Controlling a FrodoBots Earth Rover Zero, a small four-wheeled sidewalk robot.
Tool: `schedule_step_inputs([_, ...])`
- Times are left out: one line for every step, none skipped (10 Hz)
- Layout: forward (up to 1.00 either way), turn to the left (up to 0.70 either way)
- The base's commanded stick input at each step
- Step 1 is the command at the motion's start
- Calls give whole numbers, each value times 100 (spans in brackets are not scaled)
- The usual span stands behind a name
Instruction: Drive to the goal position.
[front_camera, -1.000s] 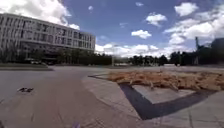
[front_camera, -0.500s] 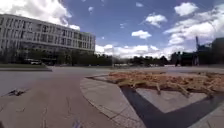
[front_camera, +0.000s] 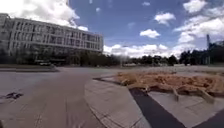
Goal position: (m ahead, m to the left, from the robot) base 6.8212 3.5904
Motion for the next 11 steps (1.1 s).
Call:
schedule_step_inputs([70, 0])
schedule_step_inputs([70, 0])
schedule_step_inputs([70, 0])
schedule_step_inputs([70, 0])
schedule_step_inputs([70, 0])
schedule_step_inputs([70, 0])
schedule_step_inputs([70, 0])
schedule_step_inputs([70, 0])
schedule_step_inputs([70, 1])
schedule_step_inputs([70, 2])
schedule_step_inputs([70, 6])
